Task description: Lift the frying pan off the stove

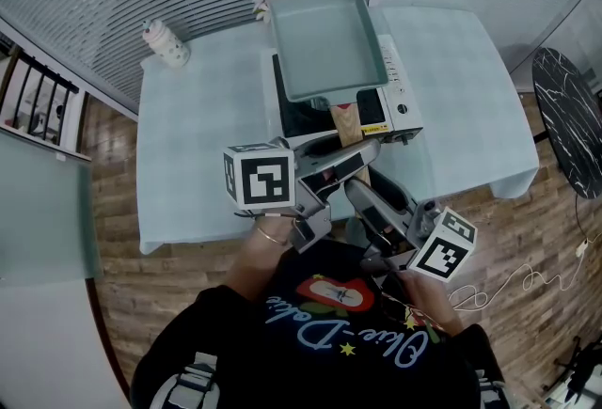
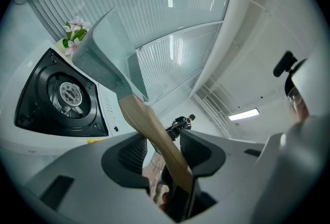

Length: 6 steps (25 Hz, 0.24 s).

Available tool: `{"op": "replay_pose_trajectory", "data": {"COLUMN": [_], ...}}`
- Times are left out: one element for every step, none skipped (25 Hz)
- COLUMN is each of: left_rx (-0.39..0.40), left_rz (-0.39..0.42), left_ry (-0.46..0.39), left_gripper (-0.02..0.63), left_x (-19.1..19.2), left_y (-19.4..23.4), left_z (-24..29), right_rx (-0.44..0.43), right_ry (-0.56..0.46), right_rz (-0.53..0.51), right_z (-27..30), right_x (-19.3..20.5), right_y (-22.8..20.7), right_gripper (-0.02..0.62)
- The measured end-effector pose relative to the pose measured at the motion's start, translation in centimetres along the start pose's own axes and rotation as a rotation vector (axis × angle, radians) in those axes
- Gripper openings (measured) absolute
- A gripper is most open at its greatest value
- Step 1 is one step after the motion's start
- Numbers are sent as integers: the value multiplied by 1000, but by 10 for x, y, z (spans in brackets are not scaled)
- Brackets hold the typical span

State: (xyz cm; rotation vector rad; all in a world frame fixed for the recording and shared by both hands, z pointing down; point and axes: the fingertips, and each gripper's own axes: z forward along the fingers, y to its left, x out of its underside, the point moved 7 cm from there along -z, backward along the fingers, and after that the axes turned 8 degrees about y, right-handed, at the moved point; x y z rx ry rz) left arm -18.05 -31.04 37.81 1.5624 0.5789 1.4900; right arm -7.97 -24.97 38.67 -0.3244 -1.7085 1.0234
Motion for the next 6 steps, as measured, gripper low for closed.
{"op": "replay_pose_trajectory", "data": {"left_rx": [0, 0, 0, 0, 0, 0], "left_rz": [0, -1, -1, -1, -1, -1], "left_ry": [0, 0, 0, 1, 1, 1], "left_gripper": [184, 184, 184, 184, 184, 184], "left_x": [0, 0, 0, 0, 0, 0], "left_y": [0, 0, 0, 1, 1, 1], "left_z": [0, 0, 0, 0, 0, 0], "right_rx": [0, 0, 0, 0, 1, 1], "right_ry": [0, 0, 0, 0, 0, 0], "right_rz": [0, 0, 0, 0, 0, 1], "right_z": [0, 0, 0, 0, 0, 0], "right_x": [0, 0, 0, 0, 0, 0], "right_y": [0, 0, 0, 0, 0, 0], "right_gripper": [175, 176, 176, 176, 176, 175]}}
